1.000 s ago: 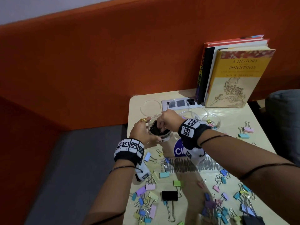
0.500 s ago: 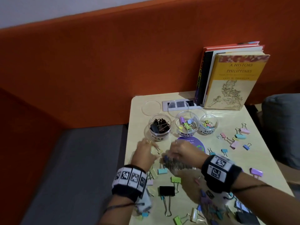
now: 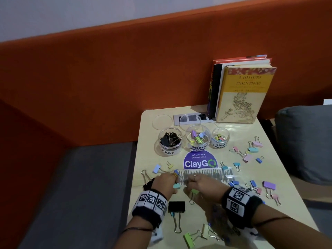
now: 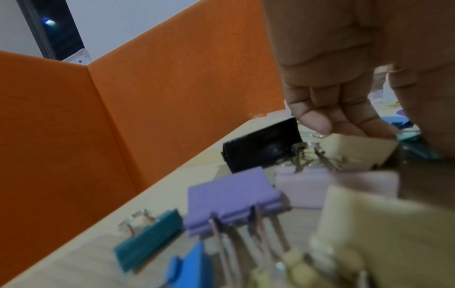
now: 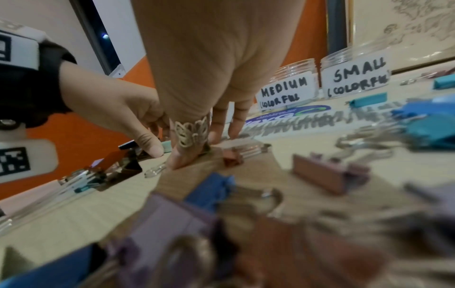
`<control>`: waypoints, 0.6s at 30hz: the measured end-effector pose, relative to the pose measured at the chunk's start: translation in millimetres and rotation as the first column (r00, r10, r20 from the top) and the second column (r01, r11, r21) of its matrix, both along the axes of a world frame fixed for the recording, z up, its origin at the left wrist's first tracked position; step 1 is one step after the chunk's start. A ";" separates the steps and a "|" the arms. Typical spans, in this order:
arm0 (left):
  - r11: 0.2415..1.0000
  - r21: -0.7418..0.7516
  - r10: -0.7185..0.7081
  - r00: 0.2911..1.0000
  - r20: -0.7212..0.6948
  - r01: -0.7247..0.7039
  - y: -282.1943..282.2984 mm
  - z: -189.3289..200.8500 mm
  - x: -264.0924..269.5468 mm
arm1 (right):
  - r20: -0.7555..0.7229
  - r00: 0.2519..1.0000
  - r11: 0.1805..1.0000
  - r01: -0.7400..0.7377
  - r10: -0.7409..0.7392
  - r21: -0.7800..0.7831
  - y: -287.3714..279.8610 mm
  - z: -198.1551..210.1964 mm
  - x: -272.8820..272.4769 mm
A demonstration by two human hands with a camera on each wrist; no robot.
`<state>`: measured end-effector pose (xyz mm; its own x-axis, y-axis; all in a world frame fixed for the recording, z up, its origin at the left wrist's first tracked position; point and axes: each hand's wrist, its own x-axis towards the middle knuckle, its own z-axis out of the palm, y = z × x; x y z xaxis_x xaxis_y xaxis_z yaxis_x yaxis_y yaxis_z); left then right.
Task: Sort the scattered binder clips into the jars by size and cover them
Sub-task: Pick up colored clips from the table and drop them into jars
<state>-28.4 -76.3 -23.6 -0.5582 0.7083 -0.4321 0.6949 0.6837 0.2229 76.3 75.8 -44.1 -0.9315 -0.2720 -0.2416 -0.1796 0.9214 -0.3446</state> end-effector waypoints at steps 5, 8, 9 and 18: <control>0.949 0.291 0.111 0.992 0.066 -0.126 25.7 13.3 -0.3 | 0.057 0.964 0.957 0.264 -0.259 -0.120 29.5 10.8 10.5; 0.852 0.506 0.136 0.990 0.031 -0.132 54.9 30.6 -10.2 | -0.168 0.807 0.808 0.502 -0.566 -0.310 59.2 24.9 0.5; 0.831 0.541 0.148 0.989 0.014 -0.132 67.0 35.2 -14.1 | -0.229 0.730 0.754 0.555 -0.644 -0.351 69.5 30.4 -7.0; 0.935 0.342 0.150 0.977 -0.150 -0.091 148.3 42.0 -43.9 | -0.170 0.681 0.688 0.630 -0.712 -0.360 110.5 47.7 -50.4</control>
<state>-72.3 72.0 18.4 -0.6931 0.7169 -0.0749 0.6594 0.6726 0.3359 25.9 186.3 3.6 -0.8958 0.4431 0.0350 0.3293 0.7146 -0.6172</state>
